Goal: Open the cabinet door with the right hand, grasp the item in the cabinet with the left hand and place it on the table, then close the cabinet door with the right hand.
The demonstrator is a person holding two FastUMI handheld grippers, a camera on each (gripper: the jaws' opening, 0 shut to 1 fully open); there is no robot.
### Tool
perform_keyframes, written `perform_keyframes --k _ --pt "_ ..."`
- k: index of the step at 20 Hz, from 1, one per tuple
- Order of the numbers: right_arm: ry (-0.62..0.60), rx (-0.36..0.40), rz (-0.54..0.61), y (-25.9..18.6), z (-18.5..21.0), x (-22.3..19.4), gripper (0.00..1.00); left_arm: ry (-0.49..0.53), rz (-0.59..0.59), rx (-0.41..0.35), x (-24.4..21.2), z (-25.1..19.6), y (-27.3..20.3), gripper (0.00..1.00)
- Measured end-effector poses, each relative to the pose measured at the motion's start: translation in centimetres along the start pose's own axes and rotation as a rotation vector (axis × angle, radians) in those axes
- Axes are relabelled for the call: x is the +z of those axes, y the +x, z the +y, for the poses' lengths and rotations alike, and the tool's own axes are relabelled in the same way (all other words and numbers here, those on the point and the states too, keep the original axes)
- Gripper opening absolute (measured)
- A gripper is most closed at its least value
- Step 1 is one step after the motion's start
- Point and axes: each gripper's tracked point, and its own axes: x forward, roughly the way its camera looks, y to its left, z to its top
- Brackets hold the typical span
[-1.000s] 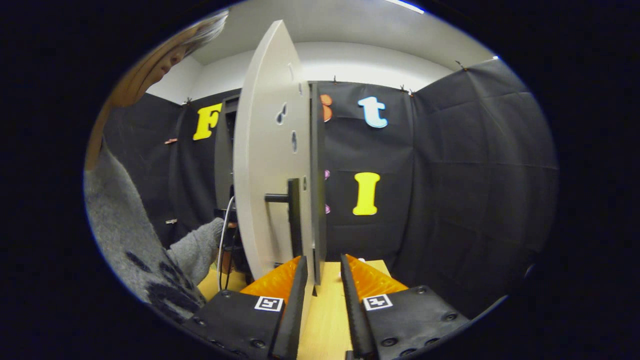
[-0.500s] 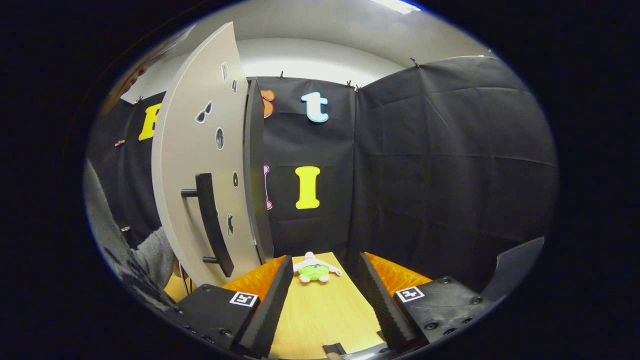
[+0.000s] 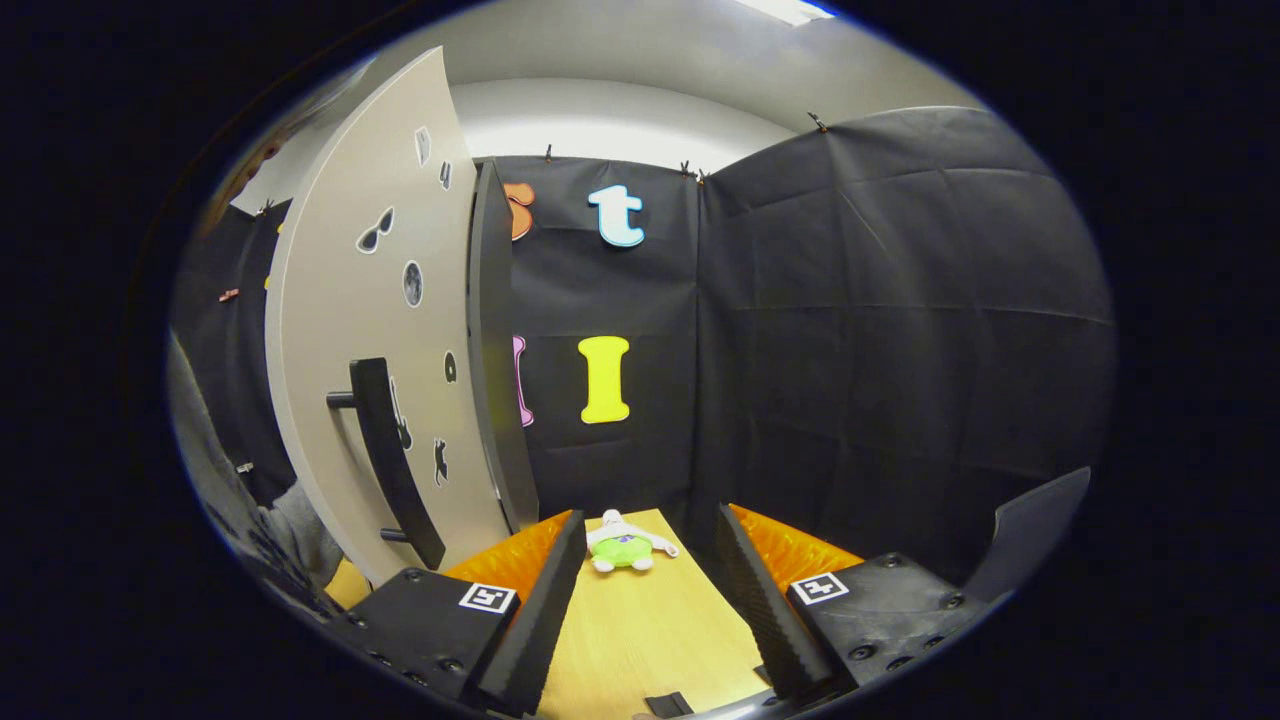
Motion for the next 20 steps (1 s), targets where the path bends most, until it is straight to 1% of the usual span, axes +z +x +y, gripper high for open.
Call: perform_keyframes --k 1,2,3,4,5,7,8,10,12,14,16,20 --pt "0.002 0.007 0.000 0.0 0.1 0.0 0.85 -0.006 -0.001 -0.007 0.1 -0.1 0.0 0.30" --pt "0.003 0.010 -0.001 -0.1 0.1 0.1 0.85 -0.018 -0.006 -0.014 0.1 -0.1 -0.1 0.29" --pt "0.005 0.012 -0.004 0.0 0.0 0.0 0.85 -0.033 -0.010 -0.020 0.2 -0.1 -0.1 0.30" --pt "0.009 0.016 -0.007 0.0 -0.1 0.1 0.85 -0.041 -0.011 -0.025 0.2 -0.1 -0.2 0.28" --pt "0.014 0.021 -0.009 0.0 0.0 0.2 0.85 -0.046 -0.012 -0.026 0.2 0.0 -0.4 0.28" --pt "0.021 0.036 -0.014 -0.1 0.0 0.2 0.84 -0.063 -0.009 -0.029 0.1 0.1 -0.7 0.25" --pt "0.023 0.046 -0.019 -0.1 0.1 0.4 0.84 -0.077 -0.011 -0.029 0.1 0.1 -1.1 0.28" --pt "0.014 0.054 -0.031 0.0 0.1 0.5 0.85 -0.109 -0.019 -0.032 0.2 0.0 -2.1 0.26" --pt "0.001 0.060 -0.024 0.4 -0.2 0.1 0.85 -0.121 -0.040 -0.020 0.5 0.2 -3.2 0.24" --pt "-0.010 0.066 -0.016 1.3 -0.3 -0.4 0.85 -0.115 -0.057 -0.003 0.8 0.3 -4.7 0.25" --pt "-0.032 0.082 -0.034 2.3 0.1 -0.3 0.84 -0.112 -0.081 0.008 1.2 0.1 -6.8 0.26" --pt "-0.034 0.135 -0.058 4.6 1.4 -0.3 0.85 -0.104 -0.158 0.040 2.4 -0.4 -12.6 0.26"
